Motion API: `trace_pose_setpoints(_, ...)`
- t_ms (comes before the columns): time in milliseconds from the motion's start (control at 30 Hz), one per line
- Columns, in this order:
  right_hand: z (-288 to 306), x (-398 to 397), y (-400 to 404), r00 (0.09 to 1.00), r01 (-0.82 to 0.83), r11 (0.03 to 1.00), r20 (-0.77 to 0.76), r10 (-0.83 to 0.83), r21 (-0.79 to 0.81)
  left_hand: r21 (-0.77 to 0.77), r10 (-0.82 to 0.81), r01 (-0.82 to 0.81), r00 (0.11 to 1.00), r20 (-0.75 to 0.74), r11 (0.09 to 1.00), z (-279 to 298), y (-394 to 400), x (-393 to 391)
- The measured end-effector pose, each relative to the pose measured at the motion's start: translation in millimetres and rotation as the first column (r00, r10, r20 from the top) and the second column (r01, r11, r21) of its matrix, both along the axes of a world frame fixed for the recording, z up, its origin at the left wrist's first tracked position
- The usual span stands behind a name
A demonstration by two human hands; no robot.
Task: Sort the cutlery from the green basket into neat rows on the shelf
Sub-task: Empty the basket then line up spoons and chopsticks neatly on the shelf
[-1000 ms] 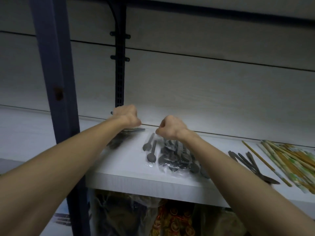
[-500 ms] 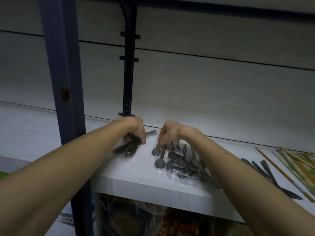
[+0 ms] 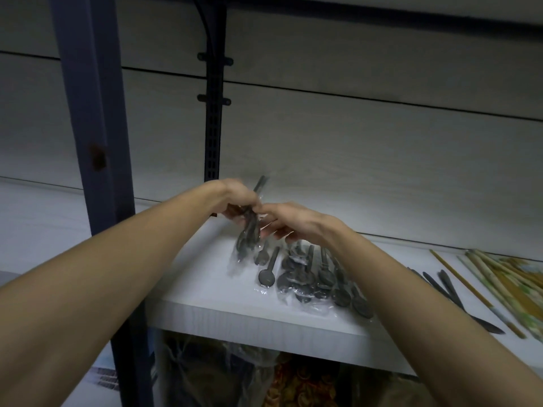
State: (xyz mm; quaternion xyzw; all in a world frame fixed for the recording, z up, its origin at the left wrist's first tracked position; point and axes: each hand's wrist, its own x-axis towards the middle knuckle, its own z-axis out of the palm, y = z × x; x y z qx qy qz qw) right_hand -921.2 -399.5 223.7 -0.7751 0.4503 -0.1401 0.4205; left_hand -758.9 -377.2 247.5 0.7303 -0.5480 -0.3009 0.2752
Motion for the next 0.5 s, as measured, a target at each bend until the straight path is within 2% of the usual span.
trace_pose_setpoints(133, -1, -20, -2, 0.994, 0.047, 0.998, 0.097, -0.050, 0.028, -0.012, -0.057, 0.056, 0.981, -0.183, 0.998, 2, -3, -16)
trace_pose_setpoints(267, 1, -40, 5, 0.970, 0.126, 0.989, 0.197, -0.139, 0.078, -0.006, -0.116, 0.124, 0.909, -0.400, 0.992, 6, -1, -37)
trace_pose_setpoints(500, 8, -87, 11, 0.951, 0.242, 0.967, 0.178, -0.252, 0.077, 0.029, -0.131, 0.156, 0.904, -0.406, 0.987, 4, -7, -55)
